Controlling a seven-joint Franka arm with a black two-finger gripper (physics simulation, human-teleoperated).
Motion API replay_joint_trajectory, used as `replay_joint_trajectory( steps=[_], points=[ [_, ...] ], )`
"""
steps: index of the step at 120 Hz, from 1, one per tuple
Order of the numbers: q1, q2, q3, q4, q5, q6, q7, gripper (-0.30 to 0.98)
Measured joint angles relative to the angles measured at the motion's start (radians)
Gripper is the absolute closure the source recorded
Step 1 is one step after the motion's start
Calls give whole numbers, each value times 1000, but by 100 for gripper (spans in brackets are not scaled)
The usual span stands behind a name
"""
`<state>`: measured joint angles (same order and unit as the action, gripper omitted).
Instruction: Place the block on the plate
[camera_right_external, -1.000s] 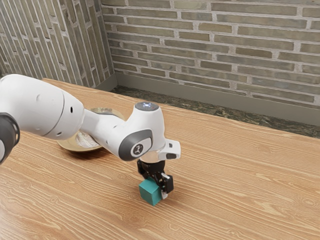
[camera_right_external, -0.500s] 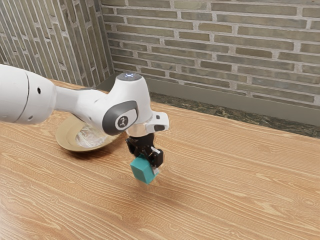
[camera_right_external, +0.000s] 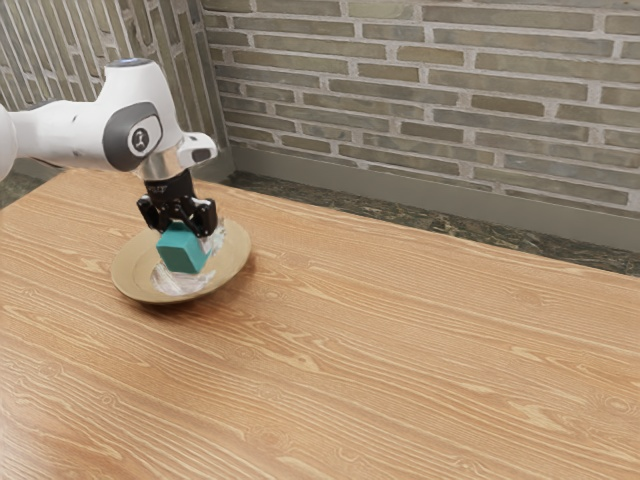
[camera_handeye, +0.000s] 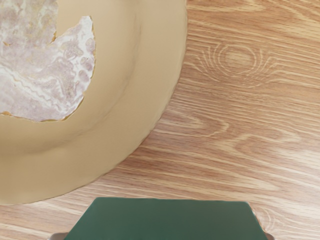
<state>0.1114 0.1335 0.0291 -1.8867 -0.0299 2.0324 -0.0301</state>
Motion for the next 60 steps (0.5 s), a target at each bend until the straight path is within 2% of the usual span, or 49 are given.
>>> replay_joint_trajectory(
  steps=[21,60],
  points=[
    [96,141,0,177,16,-61,1,28],
    [159,423,0,439,22,-97,1,28]
  ],
)
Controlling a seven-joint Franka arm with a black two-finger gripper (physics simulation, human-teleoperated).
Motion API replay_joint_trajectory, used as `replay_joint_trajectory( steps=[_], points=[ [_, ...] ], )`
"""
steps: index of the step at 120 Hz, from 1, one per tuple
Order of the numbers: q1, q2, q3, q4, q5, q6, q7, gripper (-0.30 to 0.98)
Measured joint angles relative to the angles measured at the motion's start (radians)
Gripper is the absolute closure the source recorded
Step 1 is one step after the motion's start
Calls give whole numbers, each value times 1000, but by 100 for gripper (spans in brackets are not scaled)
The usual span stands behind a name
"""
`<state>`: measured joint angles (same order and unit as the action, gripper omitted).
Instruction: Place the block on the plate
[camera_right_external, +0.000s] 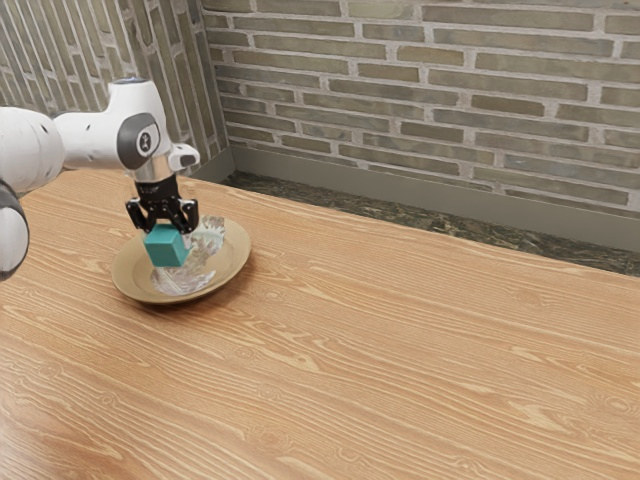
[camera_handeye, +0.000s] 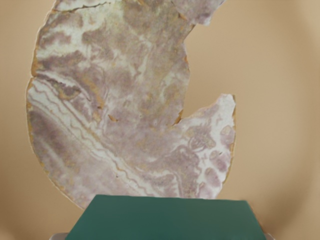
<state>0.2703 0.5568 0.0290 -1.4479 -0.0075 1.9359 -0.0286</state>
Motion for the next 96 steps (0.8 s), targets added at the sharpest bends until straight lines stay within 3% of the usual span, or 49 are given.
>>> replay_joint_trajectory(
  steps=[28,49,73,96],
  points=[
    [18,125,2,100,-2,7,-2,27],
    [14,127,3,99,-2,15,-2,13],
    [5,-71,-1,-101,0,15,-1,5],
    [-105,-247,13,-206,1,-38,24,2]
  ],
)
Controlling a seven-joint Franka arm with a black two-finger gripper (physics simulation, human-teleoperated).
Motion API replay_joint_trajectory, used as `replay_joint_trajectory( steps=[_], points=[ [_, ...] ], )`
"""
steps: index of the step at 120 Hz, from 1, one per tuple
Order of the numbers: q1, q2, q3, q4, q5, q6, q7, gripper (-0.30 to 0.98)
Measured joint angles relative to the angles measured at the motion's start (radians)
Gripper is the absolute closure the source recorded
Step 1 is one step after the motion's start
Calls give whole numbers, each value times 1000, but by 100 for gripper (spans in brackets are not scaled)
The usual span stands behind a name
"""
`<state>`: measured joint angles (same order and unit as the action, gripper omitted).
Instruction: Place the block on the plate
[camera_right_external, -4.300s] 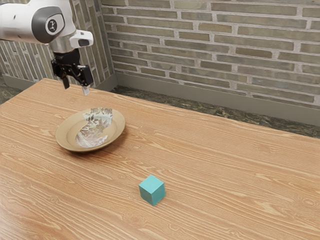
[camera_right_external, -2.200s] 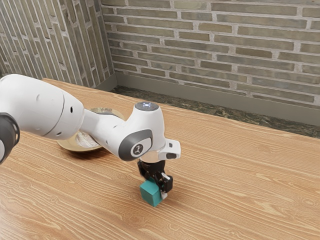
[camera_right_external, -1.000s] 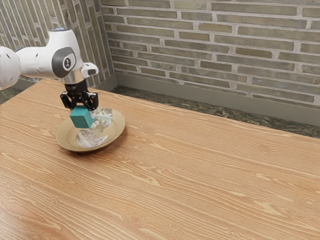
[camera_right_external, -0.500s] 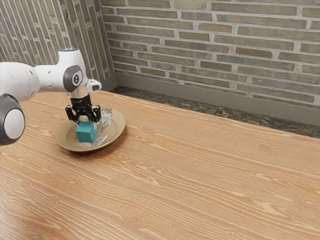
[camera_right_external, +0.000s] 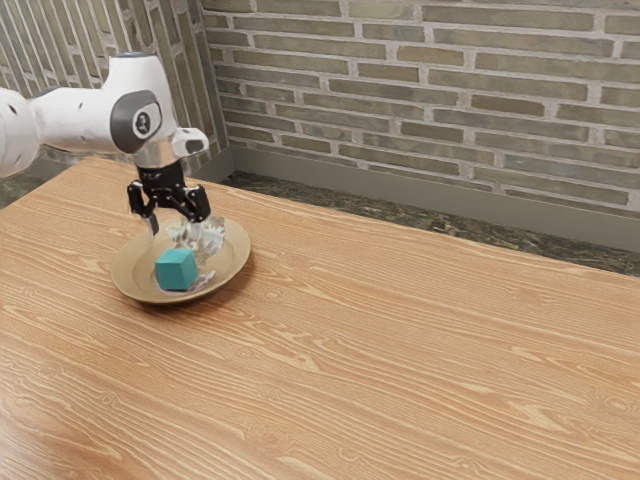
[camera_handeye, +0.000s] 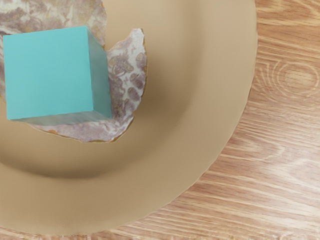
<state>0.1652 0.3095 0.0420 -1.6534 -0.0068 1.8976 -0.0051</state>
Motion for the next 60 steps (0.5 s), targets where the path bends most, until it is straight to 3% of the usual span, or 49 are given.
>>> replay_joint_trajectory(
  steps=[33,60],
  points=[
    [-50,-219,1,2,28,-108,72,1],
    [-78,-271,1,-4,38,-164,115,0]
  ],
)
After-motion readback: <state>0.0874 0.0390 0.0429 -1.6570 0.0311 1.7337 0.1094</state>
